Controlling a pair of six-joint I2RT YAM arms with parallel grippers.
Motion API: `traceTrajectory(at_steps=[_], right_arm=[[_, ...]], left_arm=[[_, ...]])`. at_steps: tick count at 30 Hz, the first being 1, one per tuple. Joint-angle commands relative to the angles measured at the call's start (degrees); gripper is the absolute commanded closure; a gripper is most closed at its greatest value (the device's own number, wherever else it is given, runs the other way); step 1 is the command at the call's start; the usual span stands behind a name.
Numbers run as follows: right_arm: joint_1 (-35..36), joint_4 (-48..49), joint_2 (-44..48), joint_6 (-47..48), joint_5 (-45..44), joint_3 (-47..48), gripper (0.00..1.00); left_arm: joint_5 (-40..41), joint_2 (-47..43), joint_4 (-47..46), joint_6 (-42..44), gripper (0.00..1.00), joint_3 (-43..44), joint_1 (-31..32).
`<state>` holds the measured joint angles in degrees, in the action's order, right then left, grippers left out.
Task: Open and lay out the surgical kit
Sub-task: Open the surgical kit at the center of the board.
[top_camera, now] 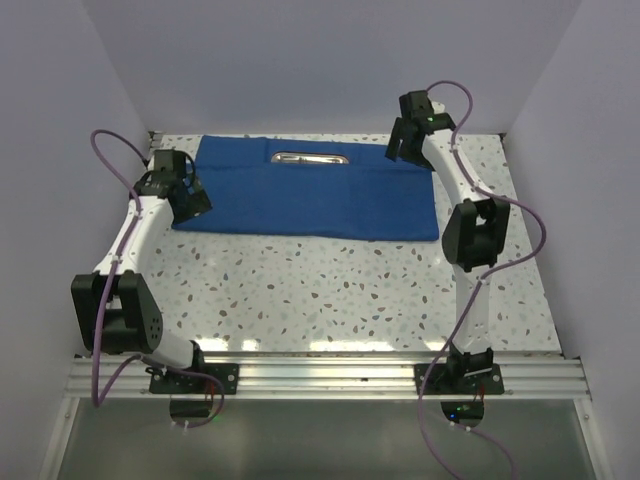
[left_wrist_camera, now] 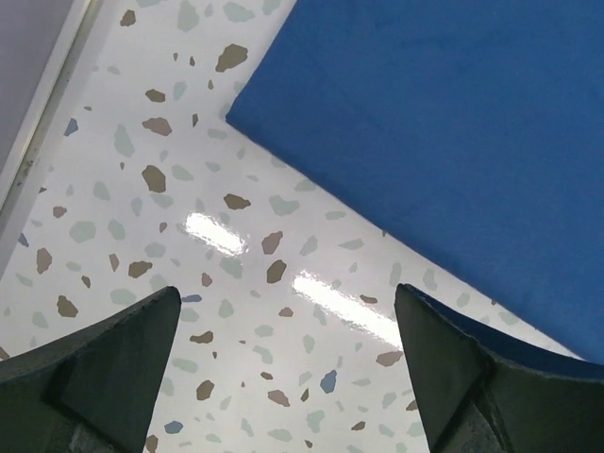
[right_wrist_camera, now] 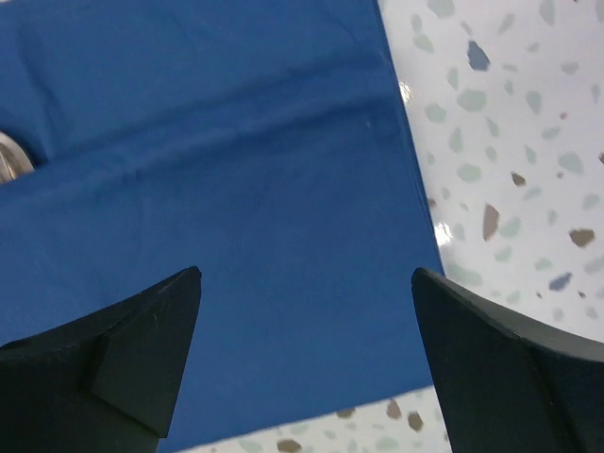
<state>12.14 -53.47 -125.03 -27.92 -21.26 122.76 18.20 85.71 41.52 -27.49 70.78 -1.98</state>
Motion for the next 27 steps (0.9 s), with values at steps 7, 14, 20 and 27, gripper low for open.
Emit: traceTrajectory(at_steps=[7,14,20,27], right_arm=[[-1.9,2.0,-15.1,-5.2,-3.8,19.4,0.06],[-2.8,1.8,-19.4,-9.4,-4.9,18.9,0.08],[-3.1,5.7,-22.6,-9.7,-6.9,19.9,0.08],[-3.7,5.3,-25.8,-12.4,-8.0,22.5,0.12]], left_arm=[[-6.4,-1.6,-3.9,2.9,0.0,-4.9,-0.2],[-9.1,-0.5,-6.1,3.8,0.0,-6.5,-0.1],[-10.9,1.7,-6.8,4.1,0.0,-6.2,-0.2],[-10.5,3.4,-7.0,5.3,0.0,-5.6,-0.2]])
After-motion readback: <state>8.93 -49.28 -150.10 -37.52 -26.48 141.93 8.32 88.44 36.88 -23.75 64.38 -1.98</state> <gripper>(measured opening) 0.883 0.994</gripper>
